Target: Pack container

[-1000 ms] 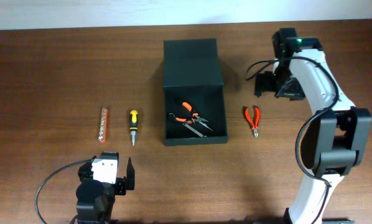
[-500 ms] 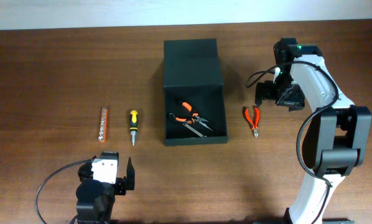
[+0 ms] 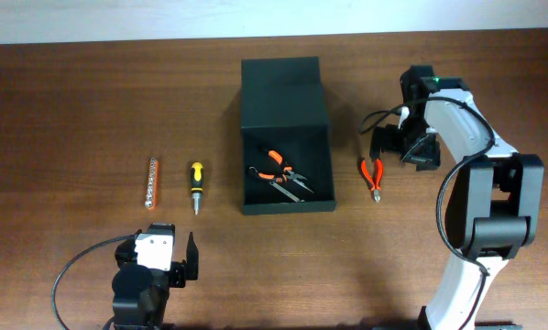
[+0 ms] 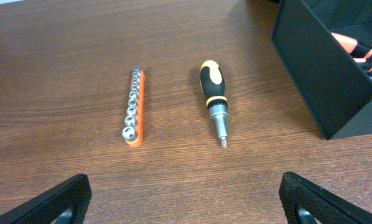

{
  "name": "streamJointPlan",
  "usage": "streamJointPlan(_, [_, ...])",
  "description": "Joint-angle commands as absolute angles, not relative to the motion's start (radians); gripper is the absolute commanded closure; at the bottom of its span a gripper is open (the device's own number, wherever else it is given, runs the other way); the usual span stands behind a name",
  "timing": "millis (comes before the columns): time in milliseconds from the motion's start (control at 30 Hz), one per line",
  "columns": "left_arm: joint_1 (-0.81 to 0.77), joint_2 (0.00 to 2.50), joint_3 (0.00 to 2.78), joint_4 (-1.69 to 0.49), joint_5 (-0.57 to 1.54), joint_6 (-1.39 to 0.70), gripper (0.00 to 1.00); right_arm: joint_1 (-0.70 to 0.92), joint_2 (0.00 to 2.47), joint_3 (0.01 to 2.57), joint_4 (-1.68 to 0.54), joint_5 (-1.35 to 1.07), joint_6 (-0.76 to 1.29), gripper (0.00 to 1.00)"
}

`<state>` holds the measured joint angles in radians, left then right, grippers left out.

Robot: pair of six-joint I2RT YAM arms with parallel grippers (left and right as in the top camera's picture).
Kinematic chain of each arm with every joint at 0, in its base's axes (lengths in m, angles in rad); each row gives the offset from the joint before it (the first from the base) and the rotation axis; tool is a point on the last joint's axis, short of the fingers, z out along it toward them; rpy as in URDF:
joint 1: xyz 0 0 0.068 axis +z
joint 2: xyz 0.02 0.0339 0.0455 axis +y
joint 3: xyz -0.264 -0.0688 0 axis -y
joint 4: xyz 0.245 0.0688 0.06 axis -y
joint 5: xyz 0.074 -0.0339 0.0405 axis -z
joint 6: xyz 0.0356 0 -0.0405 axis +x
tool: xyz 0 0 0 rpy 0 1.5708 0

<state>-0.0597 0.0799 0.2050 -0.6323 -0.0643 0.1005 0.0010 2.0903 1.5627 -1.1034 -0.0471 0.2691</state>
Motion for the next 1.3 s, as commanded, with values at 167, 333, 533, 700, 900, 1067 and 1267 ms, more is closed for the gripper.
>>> streamJointPlan(167, [-0.063, 0.08, 0.223, -0.63, -0.075, 0.092, 0.01, 0.006, 2.07, 1.47, -1.035, -0.056, 0.304, 0.01])
streamJointPlan(333, [-0.063, 0.08, 0.223, -0.629, -0.075, 0.092, 0.01, 0.006, 2.07, 1.47, -1.03, -0.041, 0.293, 0.01])
streamJointPlan(533, [-0.063, 0.08, 0.223, -0.63, -0.075, 0.092, 0.01, 0.006, 2.07, 1.469, -1.007, -0.041, 0.285, 0.01])
streamJointPlan(700, [-0.063, 0.08, 0.223, -0.63, -0.075, 0.092, 0.01, 0.006, 2.07, 1.469, -1.001, -0.031, 0.266, 0.01])
streamJointPlan(900, [-0.063, 0.08, 0.223, -0.63, -0.075, 0.092, 0.01, 0.006, 2.07, 1.462, -1.002, -0.03, 0.266, 0.01])
streamJointPlan(1067, [-0.063, 0.08, 0.223, -0.63, -0.075, 0.092, 0.01, 0.006, 2.07, 1.415, -0.993, -0.03, 0.26, 0.01])
streamJointPlan(1267, [-0.063, 0.08, 0.223, -0.63, -0.075, 0.092, 0.01, 0.006, 2.07, 1.401, -0.982, -0.022, 0.259, 0.01])
